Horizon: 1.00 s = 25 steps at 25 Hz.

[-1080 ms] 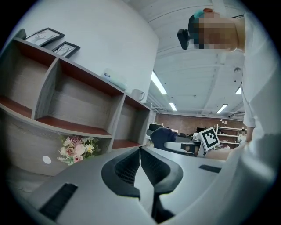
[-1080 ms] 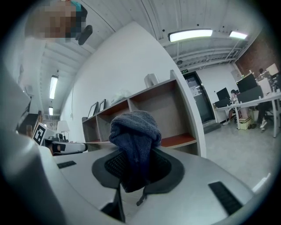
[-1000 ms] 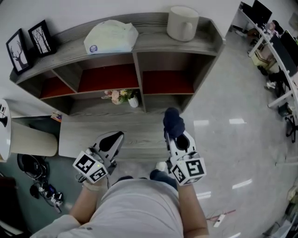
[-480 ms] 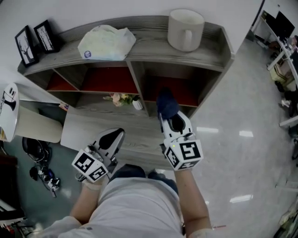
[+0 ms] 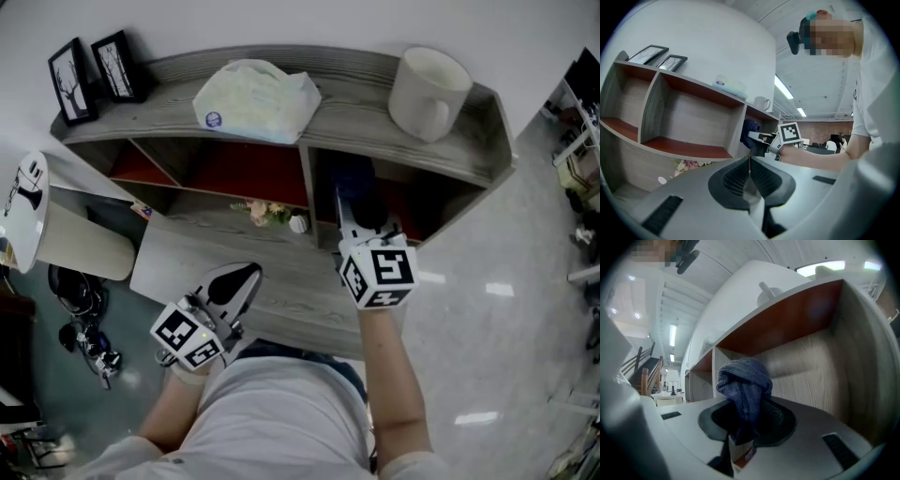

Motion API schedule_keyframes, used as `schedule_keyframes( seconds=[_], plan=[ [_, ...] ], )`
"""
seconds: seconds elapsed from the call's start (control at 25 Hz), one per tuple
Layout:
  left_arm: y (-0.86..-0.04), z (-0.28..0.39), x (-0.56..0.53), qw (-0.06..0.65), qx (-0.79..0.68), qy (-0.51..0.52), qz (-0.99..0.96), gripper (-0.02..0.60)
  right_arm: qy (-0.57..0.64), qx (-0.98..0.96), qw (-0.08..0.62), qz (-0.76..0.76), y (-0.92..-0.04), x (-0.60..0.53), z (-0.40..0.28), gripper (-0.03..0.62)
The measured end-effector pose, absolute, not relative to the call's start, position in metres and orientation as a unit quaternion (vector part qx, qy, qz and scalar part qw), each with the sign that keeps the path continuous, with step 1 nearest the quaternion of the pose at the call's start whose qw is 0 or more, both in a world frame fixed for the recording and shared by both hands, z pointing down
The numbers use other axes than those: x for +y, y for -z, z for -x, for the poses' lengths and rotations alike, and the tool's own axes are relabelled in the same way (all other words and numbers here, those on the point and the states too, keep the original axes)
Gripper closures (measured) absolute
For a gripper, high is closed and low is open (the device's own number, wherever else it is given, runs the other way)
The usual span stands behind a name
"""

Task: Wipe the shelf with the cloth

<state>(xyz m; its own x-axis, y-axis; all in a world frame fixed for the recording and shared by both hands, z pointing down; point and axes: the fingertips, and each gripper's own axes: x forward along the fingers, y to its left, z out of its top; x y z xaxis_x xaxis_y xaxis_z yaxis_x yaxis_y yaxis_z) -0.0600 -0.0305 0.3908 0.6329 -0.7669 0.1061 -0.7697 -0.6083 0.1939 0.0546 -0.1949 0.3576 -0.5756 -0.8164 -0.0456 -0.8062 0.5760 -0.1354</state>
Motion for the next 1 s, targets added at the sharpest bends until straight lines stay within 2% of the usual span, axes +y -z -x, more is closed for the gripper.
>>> schedule_keyframes(
  seconds=[0.2,0.72,1.0],
  plan=[
    [-0.390,0.071,-0.034,0.111,-0.436,-0.007,-0.893,0.561,-0.001,0.874,0.029,0.485,-0.347,-0.230,-0.040,0.502],
    [-0.399,0.093,-0.037,0.124,-0.465,-0.005,-0.876,0.561,-0.021,0.863,0.041,0.503,-0.322,-0.285,-0.030,0.502],
    [-0.402,0.086,-0.043,0.126,-0.459,-0.006,-0.879,0.561,-0.035,0.844,0.077,0.530,-0.306,-0.285,-0.052,0.502]
  ],
)
